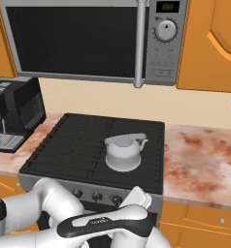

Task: The kettle is done boiling. Turn off the stove, then wait for 300 timesteps before moving the kettle to the dining table.

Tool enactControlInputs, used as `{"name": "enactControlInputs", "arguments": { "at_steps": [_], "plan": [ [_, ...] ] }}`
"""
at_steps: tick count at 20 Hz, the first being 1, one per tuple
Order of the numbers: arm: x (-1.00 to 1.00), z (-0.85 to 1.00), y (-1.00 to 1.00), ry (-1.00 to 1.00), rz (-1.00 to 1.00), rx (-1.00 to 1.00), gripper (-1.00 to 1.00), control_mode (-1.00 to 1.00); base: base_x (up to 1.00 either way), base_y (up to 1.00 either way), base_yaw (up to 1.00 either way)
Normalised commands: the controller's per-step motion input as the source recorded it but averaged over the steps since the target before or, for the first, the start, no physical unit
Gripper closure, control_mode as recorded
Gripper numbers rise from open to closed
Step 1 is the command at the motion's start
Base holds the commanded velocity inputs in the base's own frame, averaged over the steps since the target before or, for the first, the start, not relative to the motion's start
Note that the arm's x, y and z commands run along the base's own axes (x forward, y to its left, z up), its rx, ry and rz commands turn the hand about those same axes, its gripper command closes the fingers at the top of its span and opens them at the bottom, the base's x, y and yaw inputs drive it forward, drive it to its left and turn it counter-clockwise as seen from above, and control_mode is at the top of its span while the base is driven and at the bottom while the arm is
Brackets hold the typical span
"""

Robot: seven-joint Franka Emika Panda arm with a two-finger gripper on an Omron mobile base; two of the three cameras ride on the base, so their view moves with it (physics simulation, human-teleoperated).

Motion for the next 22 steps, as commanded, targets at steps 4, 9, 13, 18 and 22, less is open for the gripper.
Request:
{"name": "enactControlInputs", "arguments": {
  "at_steps": [4, 9, 13, 18, 22],
  "plan": [
    [0.08, -0.37, -0.16, 0.0, -0.15, 0.11, -1.0, -1.0, 0.0, 0.0, 0.0],
    [0.02, -0.43, -0.22, 0.0, -0.19, 0.13, -1.0, -1.0, 0.0, 0.0, 0.0],
    [0.06, -0.27, -0.04, 0.0, -0.21, 0.08, -1.0, -1.0, 0.0, 0.0, 0.0],
    [0.2, -0.17, -0.03, 0.01, -0.2, 0.06, -1.0, -1.0, 0.0, 0.0, 0.0],
    [0.25, -0.07, -0.02, 0.04, -0.19, 0.05, -1.0, -1.0, 0.0, 0.0, 0.0]
  ]
}}
